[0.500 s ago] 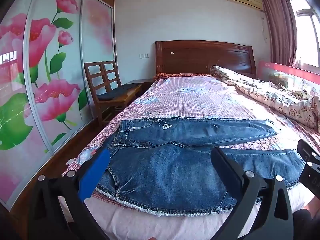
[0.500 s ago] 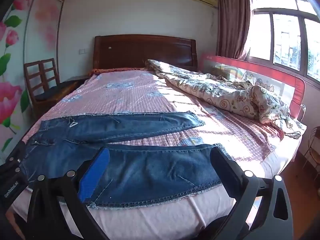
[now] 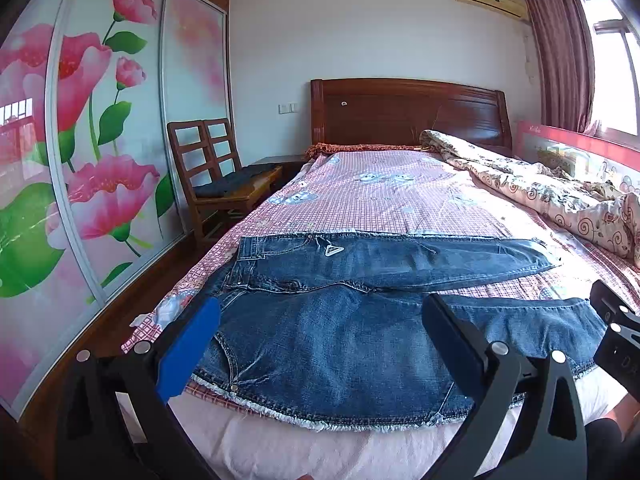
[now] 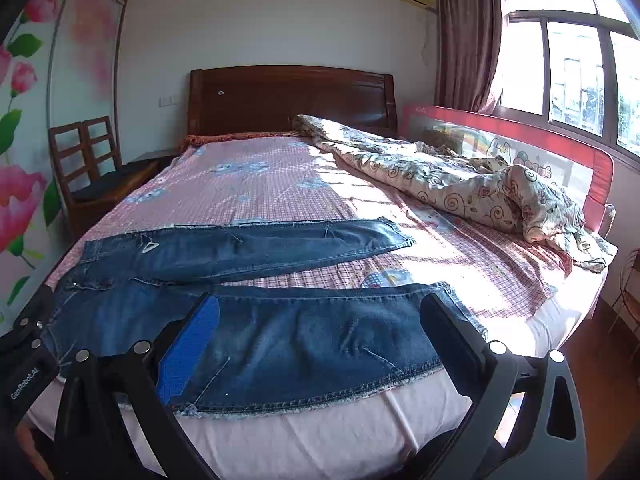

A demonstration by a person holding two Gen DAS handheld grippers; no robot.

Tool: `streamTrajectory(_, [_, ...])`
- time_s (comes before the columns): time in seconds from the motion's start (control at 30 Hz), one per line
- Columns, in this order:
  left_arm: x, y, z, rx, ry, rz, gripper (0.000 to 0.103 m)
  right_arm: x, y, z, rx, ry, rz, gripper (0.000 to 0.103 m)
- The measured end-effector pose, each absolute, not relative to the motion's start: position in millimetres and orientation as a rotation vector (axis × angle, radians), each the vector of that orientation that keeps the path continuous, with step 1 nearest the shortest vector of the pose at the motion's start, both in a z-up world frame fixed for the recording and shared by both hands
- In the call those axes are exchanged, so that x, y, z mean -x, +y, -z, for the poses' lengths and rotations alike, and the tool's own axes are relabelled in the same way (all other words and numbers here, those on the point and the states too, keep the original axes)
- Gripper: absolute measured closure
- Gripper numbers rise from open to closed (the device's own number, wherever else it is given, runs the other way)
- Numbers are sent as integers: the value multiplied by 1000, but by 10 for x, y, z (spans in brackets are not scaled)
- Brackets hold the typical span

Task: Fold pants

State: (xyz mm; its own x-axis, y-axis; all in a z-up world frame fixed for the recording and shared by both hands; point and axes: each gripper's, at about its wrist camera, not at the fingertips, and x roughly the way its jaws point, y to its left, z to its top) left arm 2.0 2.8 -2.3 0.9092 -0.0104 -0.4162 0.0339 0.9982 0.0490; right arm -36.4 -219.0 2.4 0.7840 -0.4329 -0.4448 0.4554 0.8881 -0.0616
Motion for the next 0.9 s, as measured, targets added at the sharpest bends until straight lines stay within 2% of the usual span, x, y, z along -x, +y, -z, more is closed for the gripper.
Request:
streamTrajectory(0.73, [-61,4,83,-65,461,26,2,326,-2218,28,-62,494,481,3])
streamTrajectory(0.9, [-170,9,216,-59,570,25,2,300,-2206,66,-65,509,472,3])
